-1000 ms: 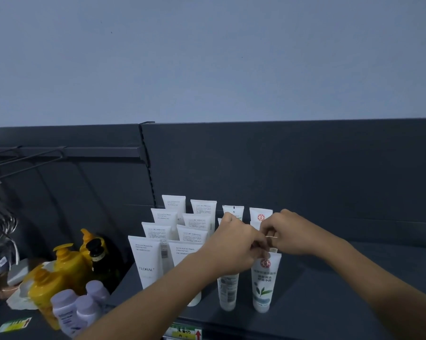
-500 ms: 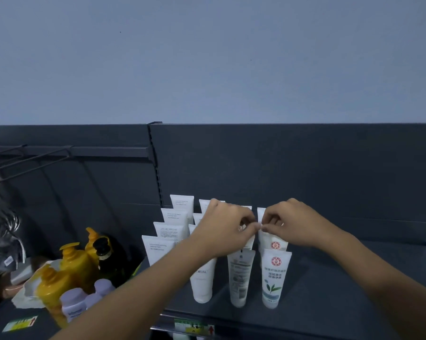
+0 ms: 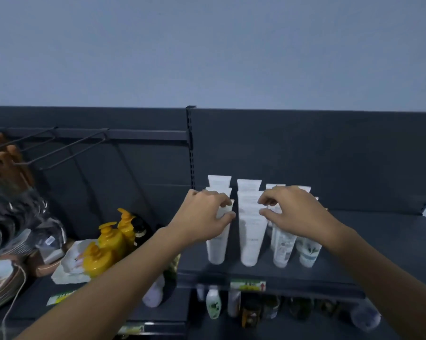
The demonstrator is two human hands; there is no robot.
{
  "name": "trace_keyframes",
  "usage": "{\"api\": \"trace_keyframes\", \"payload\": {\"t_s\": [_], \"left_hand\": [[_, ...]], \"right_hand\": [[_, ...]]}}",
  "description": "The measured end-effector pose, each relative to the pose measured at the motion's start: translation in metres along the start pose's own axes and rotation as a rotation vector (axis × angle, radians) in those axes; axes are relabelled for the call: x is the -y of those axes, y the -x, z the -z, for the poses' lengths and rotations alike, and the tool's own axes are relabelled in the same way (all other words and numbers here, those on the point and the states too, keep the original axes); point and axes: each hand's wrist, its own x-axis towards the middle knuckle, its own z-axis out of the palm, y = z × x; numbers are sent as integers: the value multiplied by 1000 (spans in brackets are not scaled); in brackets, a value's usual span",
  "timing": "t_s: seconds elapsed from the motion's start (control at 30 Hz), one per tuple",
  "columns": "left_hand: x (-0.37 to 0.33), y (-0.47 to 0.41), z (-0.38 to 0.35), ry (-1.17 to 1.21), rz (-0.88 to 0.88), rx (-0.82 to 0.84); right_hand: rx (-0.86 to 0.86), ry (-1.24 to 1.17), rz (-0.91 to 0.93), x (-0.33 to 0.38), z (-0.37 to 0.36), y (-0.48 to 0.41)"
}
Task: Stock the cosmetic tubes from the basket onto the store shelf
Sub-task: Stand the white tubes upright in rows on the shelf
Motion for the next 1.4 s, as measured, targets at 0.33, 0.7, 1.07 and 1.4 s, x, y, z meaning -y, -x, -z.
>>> {"api": "trace_keyframes", "payload": {"t_s": [0.33, 0.7, 1.07, 1.4], "left_hand": [[92, 134, -8, 47, -60, 108], [128, 273, -162, 315, 106, 499], [135, 391, -411, 353, 459, 792], [133, 390, -519, 464, 690, 615]], "right_hand": [[-14, -69, 97, 129, -100, 41], [378, -154, -3, 168, -284, 121], [723, 49, -152, 135, -516, 204], [627, 123, -554, 135, -612, 224]]}}
